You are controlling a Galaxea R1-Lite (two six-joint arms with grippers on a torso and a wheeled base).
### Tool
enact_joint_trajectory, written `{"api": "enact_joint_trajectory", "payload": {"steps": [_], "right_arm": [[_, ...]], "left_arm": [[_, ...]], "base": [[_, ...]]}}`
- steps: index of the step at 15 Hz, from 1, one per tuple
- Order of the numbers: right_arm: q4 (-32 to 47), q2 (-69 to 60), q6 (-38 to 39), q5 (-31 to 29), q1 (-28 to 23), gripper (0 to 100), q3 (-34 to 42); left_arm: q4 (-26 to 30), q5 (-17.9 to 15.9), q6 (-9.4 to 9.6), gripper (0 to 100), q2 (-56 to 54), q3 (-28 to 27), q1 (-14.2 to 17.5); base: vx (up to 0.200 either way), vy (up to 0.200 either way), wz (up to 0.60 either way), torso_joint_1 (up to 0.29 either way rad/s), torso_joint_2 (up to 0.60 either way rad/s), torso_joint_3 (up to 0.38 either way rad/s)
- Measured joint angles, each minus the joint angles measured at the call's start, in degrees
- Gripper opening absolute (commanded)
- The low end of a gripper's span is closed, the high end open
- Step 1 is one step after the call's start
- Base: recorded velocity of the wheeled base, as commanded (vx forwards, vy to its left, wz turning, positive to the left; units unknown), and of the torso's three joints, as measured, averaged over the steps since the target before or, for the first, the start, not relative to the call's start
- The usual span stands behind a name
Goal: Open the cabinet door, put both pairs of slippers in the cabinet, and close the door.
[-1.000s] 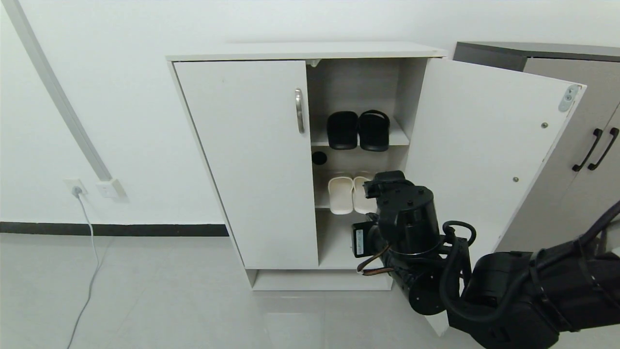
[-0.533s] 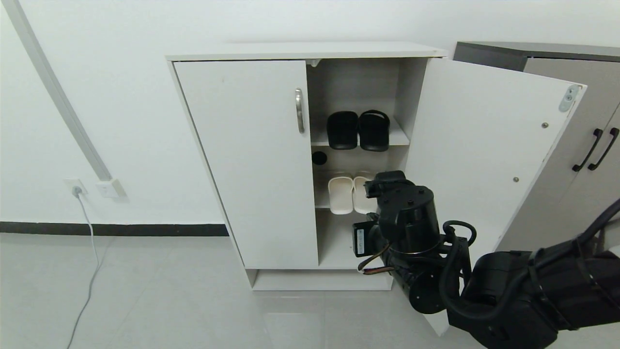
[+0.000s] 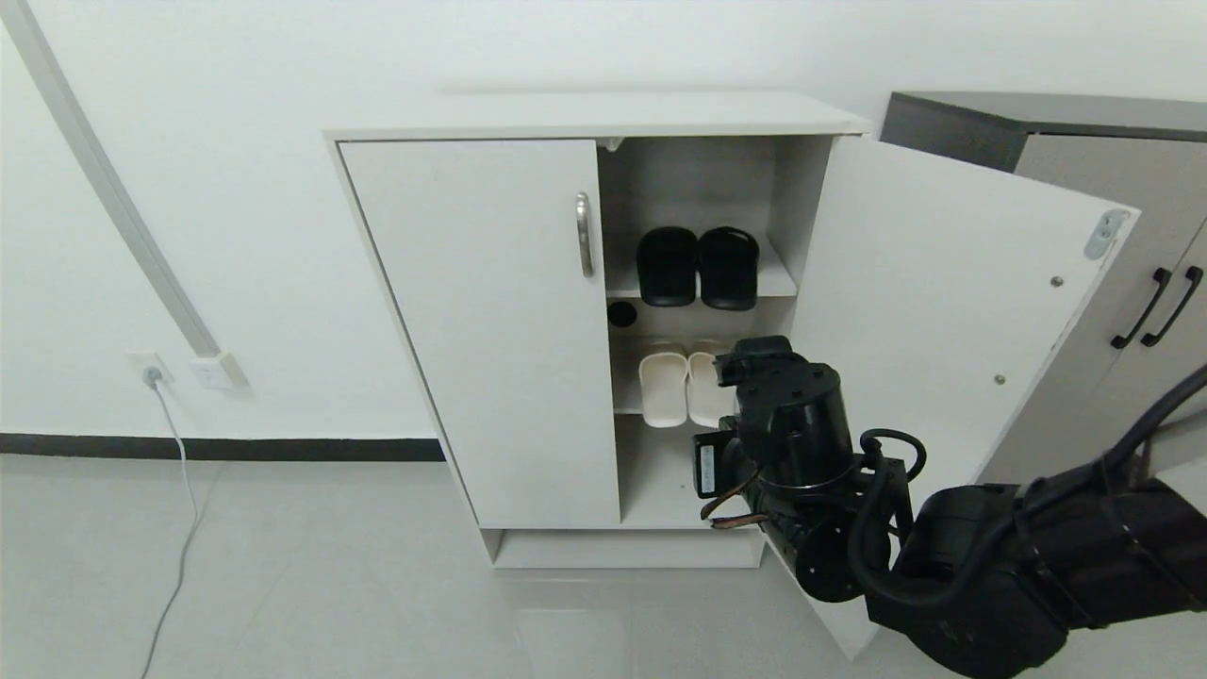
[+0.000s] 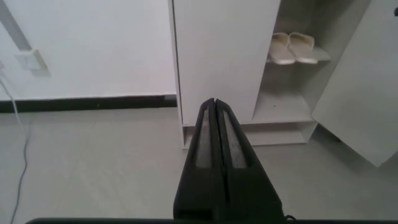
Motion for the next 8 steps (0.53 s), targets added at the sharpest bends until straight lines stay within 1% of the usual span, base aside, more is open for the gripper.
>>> {"api": "enact_joint_trajectory", "payload": {"steps": [2, 8], "right_arm": [[0.09, 0.0, 0.0, 0.13, 0.11, 0, 0.01], [0.11, 0.33, 0.0, 0.06, -0.3, 0, -0.05]], "left_arm": [[-0.02, 0.0, 0.0, 0, 0.0, 0.0, 0.09], [0.0, 0.0, 0.02, 0, 0.0, 0.01, 0.04]], "base": [[0.0, 0.0, 0.0, 0.049, -0.49, -0.356], [0.0, 0.0, 0.0, 0.124, -0.47, -0.345]]}}
